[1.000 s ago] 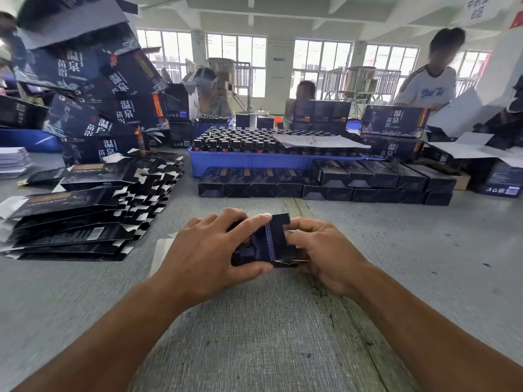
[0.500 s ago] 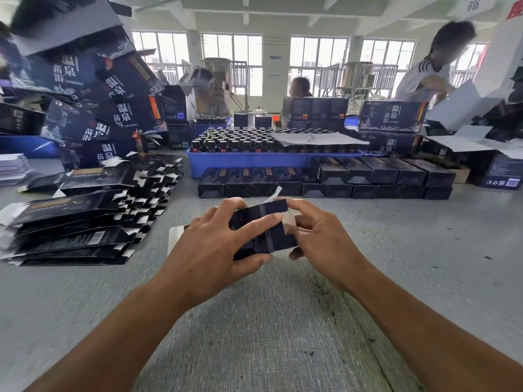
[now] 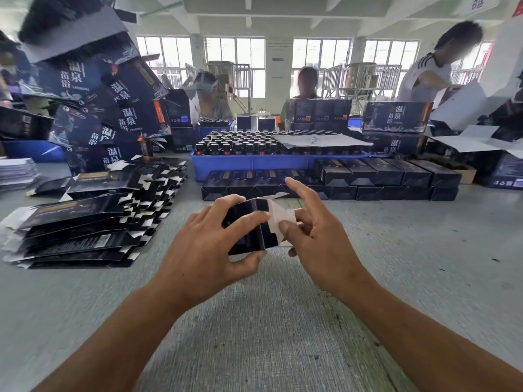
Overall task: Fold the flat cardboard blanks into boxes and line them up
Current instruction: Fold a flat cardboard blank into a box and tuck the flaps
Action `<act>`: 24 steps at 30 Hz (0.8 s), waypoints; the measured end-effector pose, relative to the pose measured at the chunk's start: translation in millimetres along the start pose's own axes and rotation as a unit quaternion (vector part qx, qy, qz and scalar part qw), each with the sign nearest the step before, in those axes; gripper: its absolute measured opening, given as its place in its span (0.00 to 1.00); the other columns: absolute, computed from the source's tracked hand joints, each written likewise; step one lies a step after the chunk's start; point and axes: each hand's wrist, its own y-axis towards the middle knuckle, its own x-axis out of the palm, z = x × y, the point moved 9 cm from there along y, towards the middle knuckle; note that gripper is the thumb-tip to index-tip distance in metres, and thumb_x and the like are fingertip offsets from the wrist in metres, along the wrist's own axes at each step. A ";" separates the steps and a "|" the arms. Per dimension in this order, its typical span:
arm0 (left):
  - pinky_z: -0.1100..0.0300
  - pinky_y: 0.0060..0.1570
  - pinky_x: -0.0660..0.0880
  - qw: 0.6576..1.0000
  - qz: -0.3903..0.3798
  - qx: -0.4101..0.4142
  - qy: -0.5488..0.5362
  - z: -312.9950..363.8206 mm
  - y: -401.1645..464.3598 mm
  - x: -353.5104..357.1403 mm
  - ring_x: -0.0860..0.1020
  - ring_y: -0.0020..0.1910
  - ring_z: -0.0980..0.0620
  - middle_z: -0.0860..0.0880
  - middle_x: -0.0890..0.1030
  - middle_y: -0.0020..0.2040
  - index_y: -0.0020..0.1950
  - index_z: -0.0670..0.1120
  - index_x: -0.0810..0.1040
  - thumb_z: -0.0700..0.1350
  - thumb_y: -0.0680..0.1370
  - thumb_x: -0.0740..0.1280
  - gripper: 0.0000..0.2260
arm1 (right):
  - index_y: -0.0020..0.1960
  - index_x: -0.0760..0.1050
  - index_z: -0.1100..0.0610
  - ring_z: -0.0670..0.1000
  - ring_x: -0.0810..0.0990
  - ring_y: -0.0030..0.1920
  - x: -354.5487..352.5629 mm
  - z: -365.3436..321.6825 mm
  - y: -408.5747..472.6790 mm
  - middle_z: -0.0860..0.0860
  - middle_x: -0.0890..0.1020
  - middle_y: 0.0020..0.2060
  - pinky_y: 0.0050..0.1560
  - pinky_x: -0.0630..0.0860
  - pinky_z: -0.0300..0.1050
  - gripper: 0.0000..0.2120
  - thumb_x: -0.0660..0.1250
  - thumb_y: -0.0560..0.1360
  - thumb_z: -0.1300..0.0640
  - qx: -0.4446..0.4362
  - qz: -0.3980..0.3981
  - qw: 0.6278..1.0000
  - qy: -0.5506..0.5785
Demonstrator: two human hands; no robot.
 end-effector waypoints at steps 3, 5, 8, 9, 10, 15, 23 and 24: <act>0.50 0.57 0.74 1.000 0.005 -0.001 -0.003 -0.2 -0.3 0.2 0.77 0.60 0.46 0.48 0.72 0.69 0.70 0.58 0.70 0.60 0.72 0.70 0.27 | 0.65 0.70 0.34 0.46 0.84 0.43 1.0 -4.7 -2.3 0.48 0.84 0.49 0.42 0.84 0.51 0.21 0.65 0.81 0.58 -0.029 0.003 0.999 -0.033; 0.47 0.57 0.75 1.000 0.008 0.002 -0.015 1.5 -0.7 0.6 0.76 0.62 0.45 0.48 0.71 0.71 0.70 0.58 0.69 0.59 0.72 0.70 0.27 | 0.60 0.76 0.39 0.48 0.84 0.40 0.5 -4.8 -2.9 0.45 0.84 0.44 0.39 0.83 0.52 0.16 0.65 0.81 0.59 -0.034 0.007 0.998 -0.044; 0.43 0.58 0.78 1.000 0.009 0.007 -0.025 4.1 -0.9 1.8 0.75 0.65 0.43 0.48 0.70 0.73 0.71 0.58 0.68 0.58 0.73 0.69 0.27 | 0.61 0.79 0.42 0.51 0.84 0.39 -1.0 -2.6 -2.3 0.41 0.84 0.44 0.40 0.83 0.53 0.14 0.65 0.81 0.60 -0.024 0.013 0.999 -0.044; 0.42 0.58 0.78 1.000 0.009 0.006 -0.028 4.3 -0.7 2.3 0.75 0.66 0.43 0.47 0.70 0.74 0.71 0.57 0.68 0.58 0.73 0.69 0.27 | 0.61 0.79 0.43 0.50 0.84 0.39 -1.0 -2.8 -2.4 0.40 0.84 0.45 0.40 0.83 0.52 0.15 0.65 0.81 0.60 -0.024 0.014 0.998 -0.048; 0.42 0.58 0.78 0.999 0.009 0.005 -0.030 4.3 -0.7 2.8 0.75 0.66 0.43 0.47 0.70 0.74 0.71 0.57 0.67 0.58 0.73 0.69 0.27 | 0.61 0.79 0.43 0.49 0.84 0.40 -0.8 -3.2 -2.7 0.40 0.84 0.45 0.40 0.83 0.51 0.15 0.65 0.81 0.60 -0.024 0.014 0.998 -0.052; 0.42 0.57 0.79 0.999 0.014 0.007 -0.041 4.6 -1.5 4.4 0.74 0.67 0.43 0.47 0.69 0.74 0.71 0.57 0.68 0.57 0.73 0.70 0.27 | 0.62 0.79 0.44 0.48 0.84 0.40 -1.7 -4.3 -2.4 0.43 0.84 0.46 0.41 0.84 0.51 0.14 0.65 0.81 0.59 -0.024 0.014 0.998 -0.058; 0.41 0.57 0.78 0.999 0.007 -0.017 -0.037 -2.4 -4.0 6.9 0.71 0.69 0.42 0.47 0.68 0.75 0.75 0.59 0.67 0.55 0.73 0.69 0.31 | 0.73 0.71 0.42 0.39 0.82 0.52 11.5 -3.2 -6.1 0.42 0.82 0.57 0.53 0.80 0.38 0.28 0.73 0.75 0.51 0.010 -0.107 0.993 -0.039; 0.41 0.57 0.78 0.999 0.005 -0.021 -0.035 -3.6 -4.3 7.1 0.71 0.70 0.42 0.47 0.67 0.75 0.75 0.59 0.68 0.55 0.73 0.69 0.30 | 0.75 0.68 0.43 0.38 0.81 0.53 14.8 -4.0 -7.5 0.42 0.81 0.59 0.52 0.79 0.35 0.32 0.74 0.73 0.54 0.008 -0.123 0.991 -0.043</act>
